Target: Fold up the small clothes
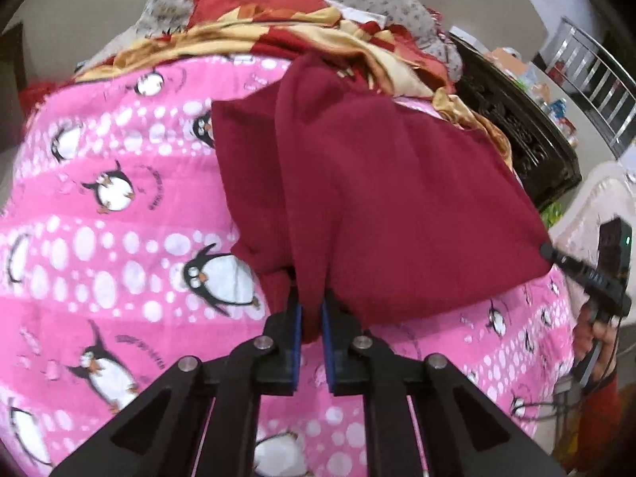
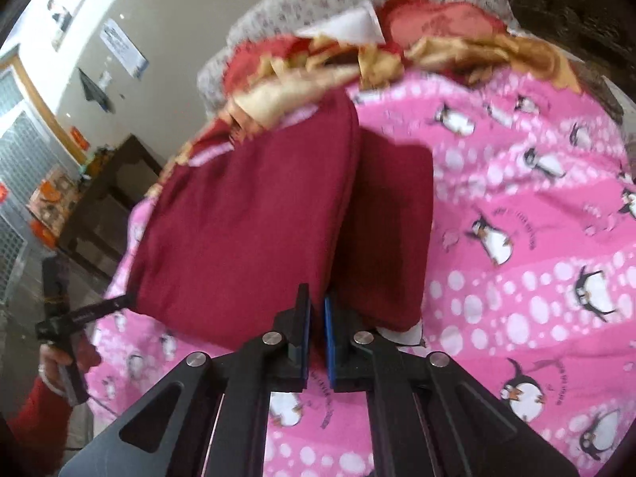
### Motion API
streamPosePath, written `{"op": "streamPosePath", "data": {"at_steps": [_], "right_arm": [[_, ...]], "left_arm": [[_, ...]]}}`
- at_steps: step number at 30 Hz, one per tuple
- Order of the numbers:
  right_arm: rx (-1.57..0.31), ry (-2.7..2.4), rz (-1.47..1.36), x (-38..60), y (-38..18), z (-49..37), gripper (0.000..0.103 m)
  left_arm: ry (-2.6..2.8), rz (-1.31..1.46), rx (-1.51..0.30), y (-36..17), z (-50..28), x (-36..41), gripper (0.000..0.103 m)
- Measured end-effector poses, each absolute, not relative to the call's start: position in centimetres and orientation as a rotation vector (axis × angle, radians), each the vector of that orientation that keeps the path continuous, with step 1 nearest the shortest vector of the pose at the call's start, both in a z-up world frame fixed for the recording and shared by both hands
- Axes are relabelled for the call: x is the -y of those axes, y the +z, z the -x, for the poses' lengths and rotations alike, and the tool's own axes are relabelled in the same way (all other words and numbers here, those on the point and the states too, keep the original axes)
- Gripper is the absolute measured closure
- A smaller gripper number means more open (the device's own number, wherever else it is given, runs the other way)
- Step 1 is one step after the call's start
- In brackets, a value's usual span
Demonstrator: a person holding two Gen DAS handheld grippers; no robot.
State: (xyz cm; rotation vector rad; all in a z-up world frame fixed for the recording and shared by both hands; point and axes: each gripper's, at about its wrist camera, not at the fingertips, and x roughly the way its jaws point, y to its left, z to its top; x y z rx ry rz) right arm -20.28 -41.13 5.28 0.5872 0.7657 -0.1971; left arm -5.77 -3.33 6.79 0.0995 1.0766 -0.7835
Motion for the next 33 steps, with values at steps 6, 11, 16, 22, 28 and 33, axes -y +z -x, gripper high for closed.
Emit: {"op": "streamPosePath", "data": {"at_steps": [6,11,16,22,28,33], "right_arm": [[-0.876,-0.231,-0.617,41.1,1.8,21.0,0.09],[-0.882,-0.25,-0.687,41.9,1.2,21.7,0.087],[-0.823,-0.317,-0.538,42.1,5.4,21.1,0.077],[-0.793,-0.316,-0.455,42.1,6.8,15.0,0.074],[-0.82,-0.352,-0.401,43.3,5.2,8.9,0.074],[-0.85,-0.381,-0.354,44.4,3.5,6.5,0.074]], "left_arm": [[-0.74,-0.109,-1.16,2.7,6.2,2.6,0.094],[-0.716,-0.155,-1.11,4.6,6.8,2.4,0.086],[-0.679,-0.202,-0.991,7.5,6.5,2.5,0.066],[-0.61,-0.177,-0.907,8.6,3.4,7.0,0.047],[-0.459,-0.179,-0.908,6.5,-1.3,10.3,0.046],[-0.408,-0.168,-0.978,4.0,-3.9,10.7,0.041]]}}
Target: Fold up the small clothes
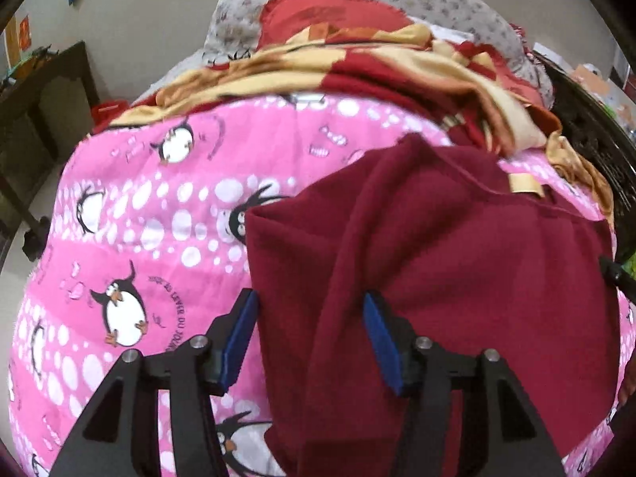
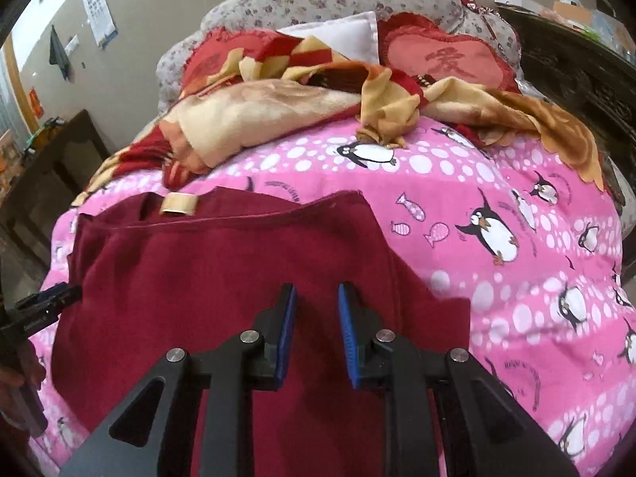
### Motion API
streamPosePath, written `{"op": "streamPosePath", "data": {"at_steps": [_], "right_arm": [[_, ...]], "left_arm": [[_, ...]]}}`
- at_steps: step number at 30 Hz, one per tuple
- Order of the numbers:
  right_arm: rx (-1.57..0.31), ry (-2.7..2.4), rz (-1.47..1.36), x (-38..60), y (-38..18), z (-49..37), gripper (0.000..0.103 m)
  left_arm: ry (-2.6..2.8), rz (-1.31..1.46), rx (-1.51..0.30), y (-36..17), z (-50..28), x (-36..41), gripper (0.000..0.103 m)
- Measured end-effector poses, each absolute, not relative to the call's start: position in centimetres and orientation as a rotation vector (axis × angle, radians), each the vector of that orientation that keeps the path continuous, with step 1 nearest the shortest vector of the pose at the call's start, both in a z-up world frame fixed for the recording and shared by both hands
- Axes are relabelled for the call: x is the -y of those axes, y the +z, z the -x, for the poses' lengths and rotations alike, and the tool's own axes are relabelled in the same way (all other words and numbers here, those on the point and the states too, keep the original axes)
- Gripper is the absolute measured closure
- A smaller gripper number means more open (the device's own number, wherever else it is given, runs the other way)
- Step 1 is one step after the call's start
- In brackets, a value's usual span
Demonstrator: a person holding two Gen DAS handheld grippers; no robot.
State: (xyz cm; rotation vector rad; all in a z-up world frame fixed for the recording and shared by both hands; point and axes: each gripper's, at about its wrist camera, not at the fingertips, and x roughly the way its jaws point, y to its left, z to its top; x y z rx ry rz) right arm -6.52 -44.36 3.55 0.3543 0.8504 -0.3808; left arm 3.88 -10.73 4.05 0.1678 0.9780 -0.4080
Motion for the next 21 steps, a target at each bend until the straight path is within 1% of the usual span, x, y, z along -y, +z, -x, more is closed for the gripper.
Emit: {"op": "streamPosePath", "data": {"at_steps": [2,5,10,17,21], "right_arm": [[-0.861,-0.376,-0.344,44.5,3.7,6.1,0.074],[-0.876,-0.376,-0.342,44.2,4.7,6.3,0.074],[-0.81,-0.269,-0.35,41.1,7.4,6.7,0.072],[-0.837,-0.089,-0.298,34.3,7.2,1.5,0.072],[-0.858,-0.009,-0.331,30.9,6.2,-2.3,0.072]], "left_arm": [[-0.405,-0.177,-0.97,3.9,-3.9,10.8,0.039],[-0.411,-0.164,-0.973,3.8,-4.0,10.5,0.038],[-0.409,-0.151,-0.968,4.7,-3.2,9.7,0.038],[-0.397,-0.186,-0.934,5.8,-1.7,8.7,0.038],[-0.396,-0.168,-0.925,6.3,-1.3,7.4,0.038]]}}
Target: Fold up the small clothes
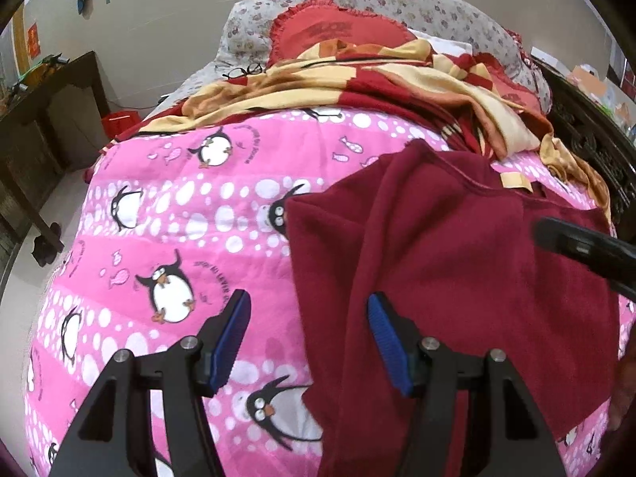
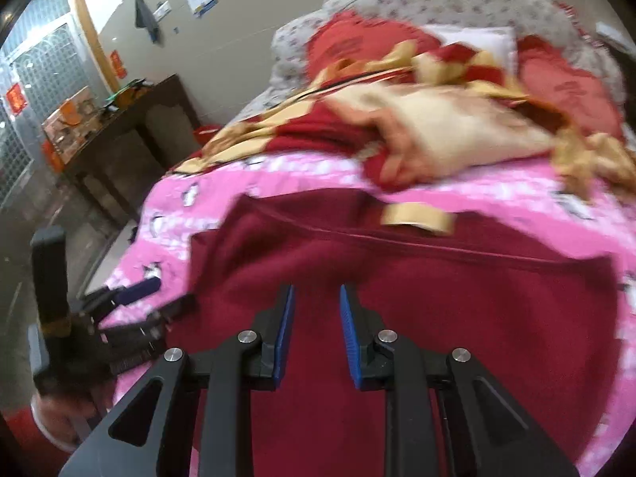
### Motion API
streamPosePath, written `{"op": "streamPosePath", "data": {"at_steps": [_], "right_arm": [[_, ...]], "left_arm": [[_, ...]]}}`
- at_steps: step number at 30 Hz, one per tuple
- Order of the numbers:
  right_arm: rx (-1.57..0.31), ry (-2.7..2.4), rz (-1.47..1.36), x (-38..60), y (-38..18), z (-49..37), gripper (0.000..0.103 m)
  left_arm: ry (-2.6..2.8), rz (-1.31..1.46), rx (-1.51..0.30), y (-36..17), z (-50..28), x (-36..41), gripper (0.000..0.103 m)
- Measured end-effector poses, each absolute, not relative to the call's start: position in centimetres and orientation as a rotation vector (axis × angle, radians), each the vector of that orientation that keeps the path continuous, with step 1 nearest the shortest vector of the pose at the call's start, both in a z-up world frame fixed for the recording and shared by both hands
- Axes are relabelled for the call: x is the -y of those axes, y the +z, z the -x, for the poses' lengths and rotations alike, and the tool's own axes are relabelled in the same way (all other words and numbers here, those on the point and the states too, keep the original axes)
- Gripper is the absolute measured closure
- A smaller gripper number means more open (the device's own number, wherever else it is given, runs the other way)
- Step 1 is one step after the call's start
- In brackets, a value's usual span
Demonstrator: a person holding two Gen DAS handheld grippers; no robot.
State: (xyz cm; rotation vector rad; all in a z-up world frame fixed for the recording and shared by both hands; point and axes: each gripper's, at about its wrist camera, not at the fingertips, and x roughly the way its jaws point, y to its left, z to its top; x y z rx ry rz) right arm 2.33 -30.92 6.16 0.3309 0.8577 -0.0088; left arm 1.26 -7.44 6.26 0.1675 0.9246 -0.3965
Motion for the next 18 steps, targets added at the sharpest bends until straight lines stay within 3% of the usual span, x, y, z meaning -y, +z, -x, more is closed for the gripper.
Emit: {"op": "streamPosePath", "data": {"at_steps": [11,18], "right_arm": [[-0.933,0.019,-0.352,26.1,3.0,-11.4,0.072],[-0.973,0.018,-0.371,26.3,2.2,-11.8,0.072]], "left_arm": [[-0.352,-0.159,-0.937,5.7,-0.8,4.4,0.038],[-0.335,-0.104,-0.971,4.7,-0.8,2.6,0.038]]}}
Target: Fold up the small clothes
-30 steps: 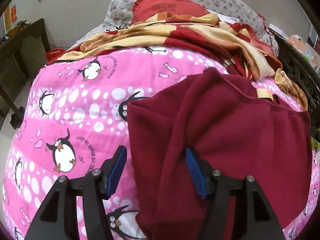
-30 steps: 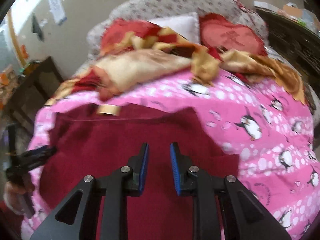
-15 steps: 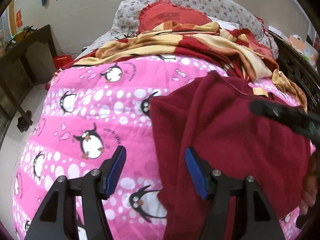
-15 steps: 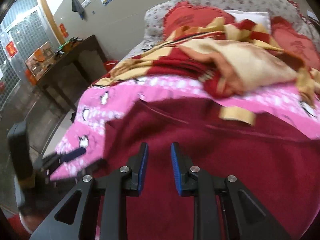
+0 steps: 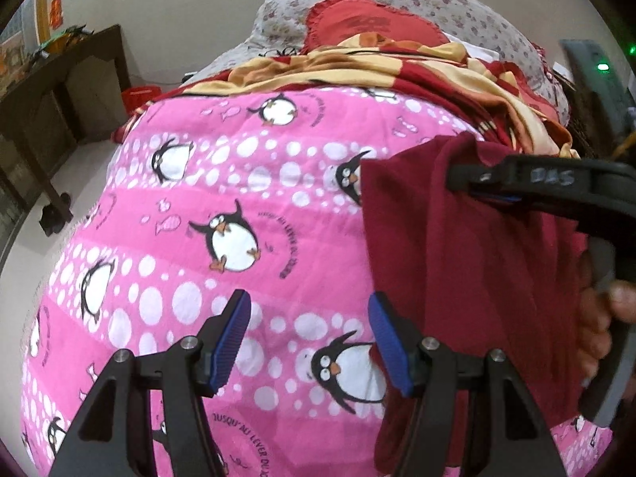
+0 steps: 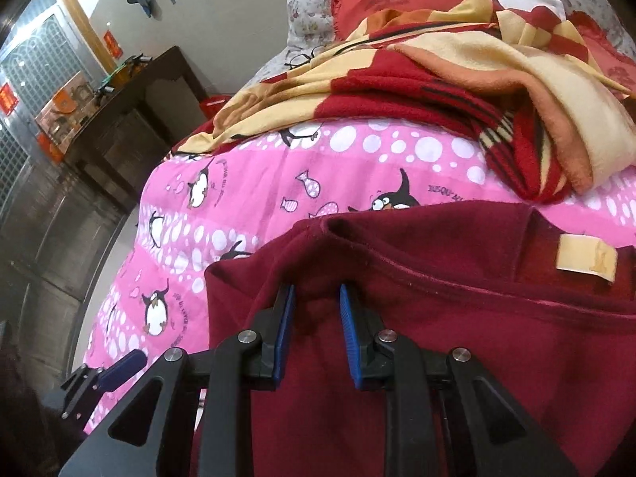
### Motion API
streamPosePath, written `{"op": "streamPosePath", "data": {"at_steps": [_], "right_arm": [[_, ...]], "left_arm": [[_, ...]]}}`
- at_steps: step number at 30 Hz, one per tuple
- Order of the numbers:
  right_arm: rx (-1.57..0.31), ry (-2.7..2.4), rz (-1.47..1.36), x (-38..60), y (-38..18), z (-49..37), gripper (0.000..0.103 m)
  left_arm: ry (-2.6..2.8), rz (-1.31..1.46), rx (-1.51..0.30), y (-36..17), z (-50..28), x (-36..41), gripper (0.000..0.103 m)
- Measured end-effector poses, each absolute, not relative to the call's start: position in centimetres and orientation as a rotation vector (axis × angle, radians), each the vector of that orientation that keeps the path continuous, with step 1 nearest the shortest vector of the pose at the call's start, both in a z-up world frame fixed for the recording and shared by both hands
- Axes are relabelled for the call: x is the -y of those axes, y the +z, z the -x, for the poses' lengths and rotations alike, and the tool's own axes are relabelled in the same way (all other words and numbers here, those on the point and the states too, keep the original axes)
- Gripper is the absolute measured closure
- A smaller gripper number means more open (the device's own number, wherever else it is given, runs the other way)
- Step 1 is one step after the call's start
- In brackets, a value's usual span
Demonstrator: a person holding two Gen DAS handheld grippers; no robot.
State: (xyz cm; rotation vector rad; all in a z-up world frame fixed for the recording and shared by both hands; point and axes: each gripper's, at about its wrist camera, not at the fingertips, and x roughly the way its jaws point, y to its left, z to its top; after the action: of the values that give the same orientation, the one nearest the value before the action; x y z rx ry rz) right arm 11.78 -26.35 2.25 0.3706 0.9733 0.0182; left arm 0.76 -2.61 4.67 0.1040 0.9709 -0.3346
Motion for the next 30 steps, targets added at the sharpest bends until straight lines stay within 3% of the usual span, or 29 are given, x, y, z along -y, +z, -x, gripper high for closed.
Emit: {"op": "streamPosePath", "data": {"at_steps": [7,11,17,20,25,30], "right_arm": [[-0.922,0.029,-0.371,26.5,4.0,-9.9,0.068],[-0.984,0.021,-0.419,26.4,2.2,-11.1,0.055],[-0.975,0.015,-0.455,25.7,3.2,-11.5,0.054],[-0.971,0.001,-0.371,24.0,4.2,-12.0,0.044],[-1.063,-0.044,-0.202,20.1,2.7,-14.0,0.035],[-1.086,-0.119,-0.03,16.8,1.2,-15.1,0.011]], "left_arm": [[-0.333,-0.081,-0.989,4.0,-0.3,1.9,0.038],[-0.335,-0.069,-0.999,3.8,-0.1,1.5,0.038],[-0.345,-0.015,-1.024,3.2,0.0,0.3,0.038],[-0.349,0.0,-1.024,3.2,0.2,0.0,0.038],[-0.364,0.019,-1.028,3.1,0.9,-0.6,0.036],[-0.373,0.008,-1.024,2.8,1.5,-0.8,0.035]]}}
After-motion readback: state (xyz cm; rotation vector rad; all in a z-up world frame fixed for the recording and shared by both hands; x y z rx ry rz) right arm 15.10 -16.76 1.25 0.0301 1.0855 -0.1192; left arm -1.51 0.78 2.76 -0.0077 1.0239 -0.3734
